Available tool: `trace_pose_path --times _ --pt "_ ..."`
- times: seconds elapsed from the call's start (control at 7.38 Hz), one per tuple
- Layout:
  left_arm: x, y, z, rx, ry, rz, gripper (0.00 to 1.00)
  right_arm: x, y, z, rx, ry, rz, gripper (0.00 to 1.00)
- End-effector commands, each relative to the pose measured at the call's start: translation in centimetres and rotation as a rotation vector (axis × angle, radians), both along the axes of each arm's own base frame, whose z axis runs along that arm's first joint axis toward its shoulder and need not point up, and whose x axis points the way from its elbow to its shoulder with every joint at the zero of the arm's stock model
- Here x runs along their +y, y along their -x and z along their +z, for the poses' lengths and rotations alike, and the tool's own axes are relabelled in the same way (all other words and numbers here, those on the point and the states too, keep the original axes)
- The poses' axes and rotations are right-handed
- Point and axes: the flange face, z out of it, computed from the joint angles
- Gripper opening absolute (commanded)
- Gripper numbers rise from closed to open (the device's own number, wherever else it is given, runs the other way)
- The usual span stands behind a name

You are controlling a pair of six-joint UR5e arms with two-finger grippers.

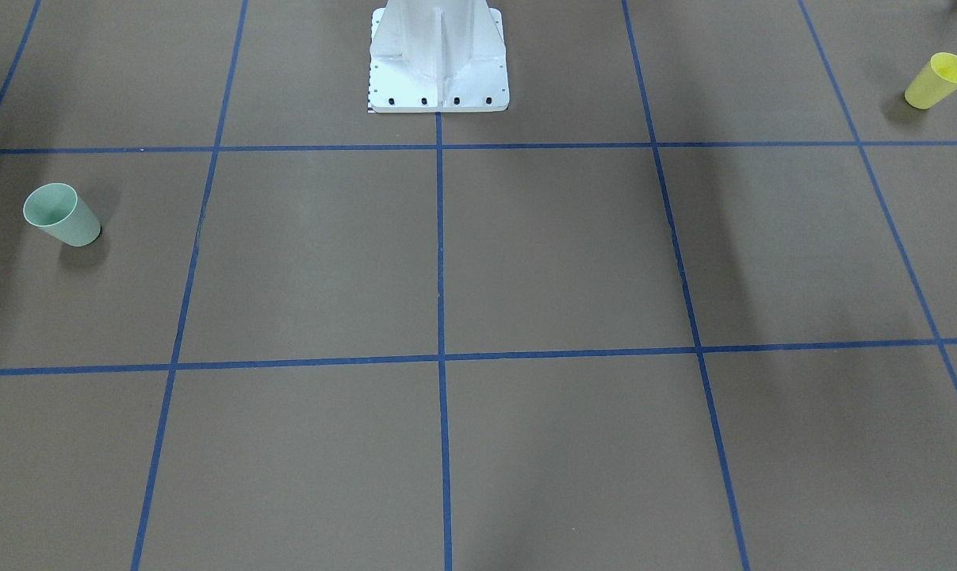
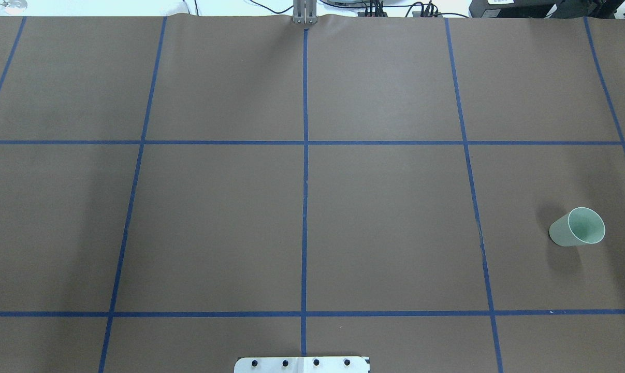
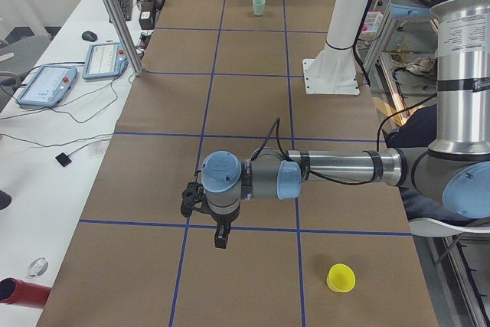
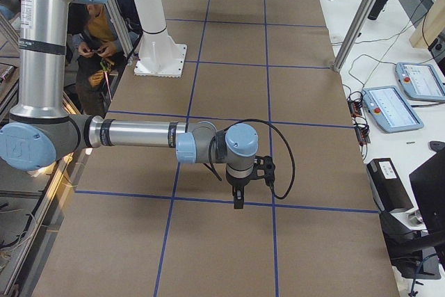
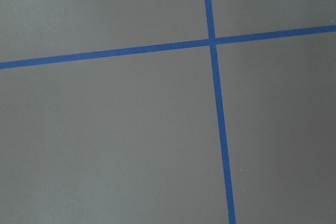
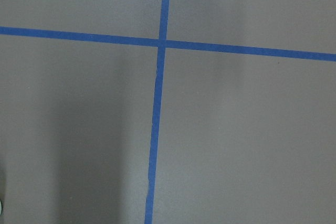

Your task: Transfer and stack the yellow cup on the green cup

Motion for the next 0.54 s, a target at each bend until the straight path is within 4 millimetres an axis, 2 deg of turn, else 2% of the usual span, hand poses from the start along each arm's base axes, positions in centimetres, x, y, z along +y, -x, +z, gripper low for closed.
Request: trace_pose_path --times 0.0,0.41 --pt "-0.23 -0.27 -0.24 -0.004 -0.009 0.01 1.0 -0.01 0.0 -0.07 0.0 -0.001 0.0 1.0" --pt "-0.47 -0.35 -0.5 -0.003 -0.047 0.009 1.0 -0.08 0.01 -0.15 -0.002 -0.003 0.0 1.0"
